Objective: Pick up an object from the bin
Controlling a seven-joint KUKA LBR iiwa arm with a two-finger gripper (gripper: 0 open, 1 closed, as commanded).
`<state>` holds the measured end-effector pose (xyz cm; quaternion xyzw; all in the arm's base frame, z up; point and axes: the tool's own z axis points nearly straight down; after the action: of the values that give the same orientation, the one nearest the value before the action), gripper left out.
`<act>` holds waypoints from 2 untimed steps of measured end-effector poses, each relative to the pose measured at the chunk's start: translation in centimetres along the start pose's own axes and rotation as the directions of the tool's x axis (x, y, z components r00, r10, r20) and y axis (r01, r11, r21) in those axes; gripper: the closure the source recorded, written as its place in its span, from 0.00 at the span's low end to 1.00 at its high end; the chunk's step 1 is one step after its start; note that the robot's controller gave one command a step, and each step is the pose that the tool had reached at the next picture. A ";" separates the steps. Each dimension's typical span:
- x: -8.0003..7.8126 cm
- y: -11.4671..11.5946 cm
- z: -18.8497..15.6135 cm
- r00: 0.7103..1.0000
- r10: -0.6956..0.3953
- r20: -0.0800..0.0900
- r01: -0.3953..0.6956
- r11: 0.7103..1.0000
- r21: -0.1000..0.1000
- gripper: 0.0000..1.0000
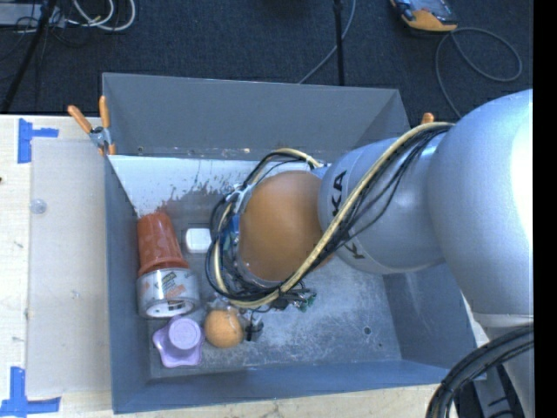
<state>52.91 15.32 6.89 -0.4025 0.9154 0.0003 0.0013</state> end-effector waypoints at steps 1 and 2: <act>-0.1 -1.1 -9.1 0.999 -0.044 0.000 0.044 0.999 -0.001 1.00; -0.1 -1.1 -9.1 0.999 -0.043 0.000 0.043 0.999 -0.002 1.00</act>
Offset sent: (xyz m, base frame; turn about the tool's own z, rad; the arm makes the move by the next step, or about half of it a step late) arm 0.0000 0.0000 0.0000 0.0000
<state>53.79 14.64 15.98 -0.4219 0.9066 0.0011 0.0010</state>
